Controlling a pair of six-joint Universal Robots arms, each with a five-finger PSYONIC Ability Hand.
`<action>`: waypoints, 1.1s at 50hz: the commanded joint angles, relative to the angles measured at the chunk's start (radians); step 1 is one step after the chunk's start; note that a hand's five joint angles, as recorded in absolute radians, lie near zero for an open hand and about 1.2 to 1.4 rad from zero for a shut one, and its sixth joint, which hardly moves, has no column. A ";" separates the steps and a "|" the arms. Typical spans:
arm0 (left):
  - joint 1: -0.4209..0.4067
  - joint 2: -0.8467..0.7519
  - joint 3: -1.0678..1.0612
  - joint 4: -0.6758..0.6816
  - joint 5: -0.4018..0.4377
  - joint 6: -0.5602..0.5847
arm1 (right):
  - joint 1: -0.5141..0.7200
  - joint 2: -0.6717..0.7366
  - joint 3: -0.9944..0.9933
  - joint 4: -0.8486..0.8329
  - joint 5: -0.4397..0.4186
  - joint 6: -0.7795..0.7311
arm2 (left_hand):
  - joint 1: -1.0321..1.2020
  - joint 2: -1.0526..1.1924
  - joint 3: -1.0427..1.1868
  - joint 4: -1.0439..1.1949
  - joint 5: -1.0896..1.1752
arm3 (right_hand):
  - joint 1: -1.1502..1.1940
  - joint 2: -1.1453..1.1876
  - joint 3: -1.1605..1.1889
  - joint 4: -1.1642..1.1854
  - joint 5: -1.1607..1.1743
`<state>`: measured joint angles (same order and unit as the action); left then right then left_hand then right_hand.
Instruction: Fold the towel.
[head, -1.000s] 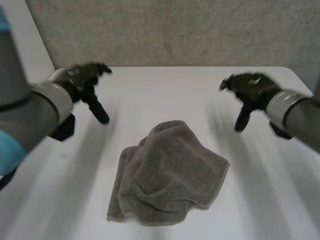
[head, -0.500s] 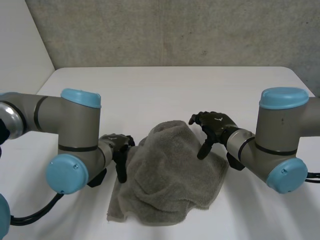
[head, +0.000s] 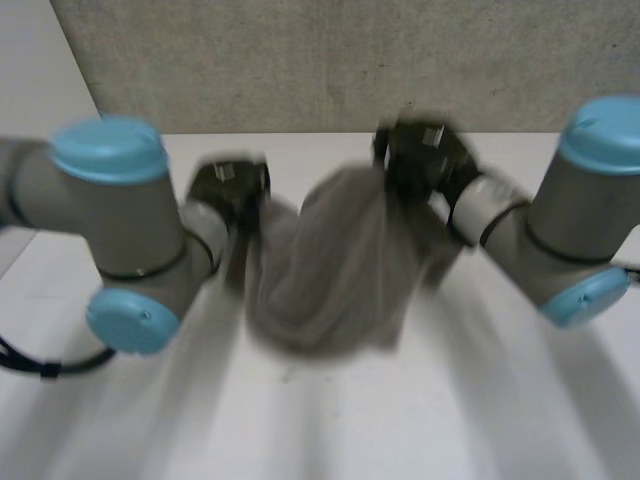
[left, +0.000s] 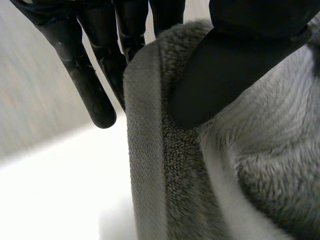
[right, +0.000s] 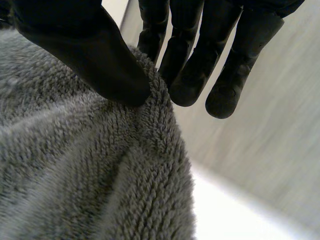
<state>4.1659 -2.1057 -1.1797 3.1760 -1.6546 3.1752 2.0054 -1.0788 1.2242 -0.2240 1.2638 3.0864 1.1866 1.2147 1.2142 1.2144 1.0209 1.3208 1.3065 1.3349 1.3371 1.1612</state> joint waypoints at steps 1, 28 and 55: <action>0.013 0.203 0.006 0.276 -0.008 -0.009 | -0.004 -0.164 0.046 -0.345 0.075 0.000 | 0.210 0.182 0.182 0.182 0.201 | 0.075 0.090 0.061 0.059 0.061; 0.020 0.233 -0.709 0.119 0.010 0.002 | -0.157 -0.119 0.489 0.548 -0.014 -0.683 | 0.210 0.182 0.182 0.182 0.201 | 0.075 0.090 0.061 0.059 0.061; 0.138 0.380 -0.818 0.104 0.006 0.088 | -0.342 -0.257 0.459 0.411 -0.015 -0.695 | 0.169 0.141 0.141 0.141 0.160 | 0.075 0.090 0.061 0.059 0.061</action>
<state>4.2579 -1.7543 -1.9946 3.2569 -1.6488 3.2212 1.7114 -1.3327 1.7099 0.2487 1.2484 2.3657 1.1923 1.1872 1.1885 1.1878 1.0225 1.3249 1.3065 1.3349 1.3373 1.1639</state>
